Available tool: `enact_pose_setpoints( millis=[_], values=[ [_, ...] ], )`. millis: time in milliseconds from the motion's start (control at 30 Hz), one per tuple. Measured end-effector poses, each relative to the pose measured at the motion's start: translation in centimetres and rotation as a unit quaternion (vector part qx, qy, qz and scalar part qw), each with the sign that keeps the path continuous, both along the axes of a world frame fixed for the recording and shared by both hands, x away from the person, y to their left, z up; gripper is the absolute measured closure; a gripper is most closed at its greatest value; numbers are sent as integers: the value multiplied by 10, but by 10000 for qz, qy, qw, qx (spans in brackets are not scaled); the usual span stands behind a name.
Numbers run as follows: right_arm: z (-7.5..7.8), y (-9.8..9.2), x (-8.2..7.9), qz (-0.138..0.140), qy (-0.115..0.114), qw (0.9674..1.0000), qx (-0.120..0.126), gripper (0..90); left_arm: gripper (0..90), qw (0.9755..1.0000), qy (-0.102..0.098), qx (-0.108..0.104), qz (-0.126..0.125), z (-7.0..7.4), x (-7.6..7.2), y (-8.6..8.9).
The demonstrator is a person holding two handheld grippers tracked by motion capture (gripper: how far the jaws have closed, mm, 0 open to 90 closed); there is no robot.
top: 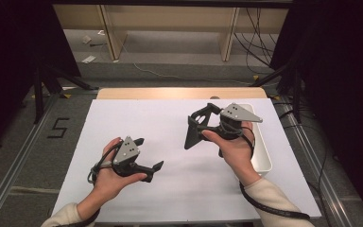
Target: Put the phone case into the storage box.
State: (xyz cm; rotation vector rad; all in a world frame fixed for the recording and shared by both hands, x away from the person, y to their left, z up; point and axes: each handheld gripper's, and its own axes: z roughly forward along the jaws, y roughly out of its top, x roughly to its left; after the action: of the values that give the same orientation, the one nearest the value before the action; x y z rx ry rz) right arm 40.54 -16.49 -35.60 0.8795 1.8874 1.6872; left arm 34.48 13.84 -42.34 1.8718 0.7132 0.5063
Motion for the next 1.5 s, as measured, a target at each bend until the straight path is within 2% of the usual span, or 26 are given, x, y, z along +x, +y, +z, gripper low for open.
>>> enact_pose_setpoints(
  millis=[233, 467, 800, 1500],
  values=[
    [4, -6, 2, -94, -36, 9999, 25, 153, 1, 10000, 32, 11, -10, -2, 0, 3],
    [6, -5, 4, -76, -77, 9999, 35, 153, 16, 10000, 67, 22, -71, -3, -1, 6],
    [13, -18, 8, -239, -126, 9996, 100, 153, 29, 9999, 88, 88, -57, -6, -3, 14],
    [17, -34, 14, -492, -126, 9986, 129, 153, 32, 9999, 114, 70, -34, -8, -2, 13]
  ],
)
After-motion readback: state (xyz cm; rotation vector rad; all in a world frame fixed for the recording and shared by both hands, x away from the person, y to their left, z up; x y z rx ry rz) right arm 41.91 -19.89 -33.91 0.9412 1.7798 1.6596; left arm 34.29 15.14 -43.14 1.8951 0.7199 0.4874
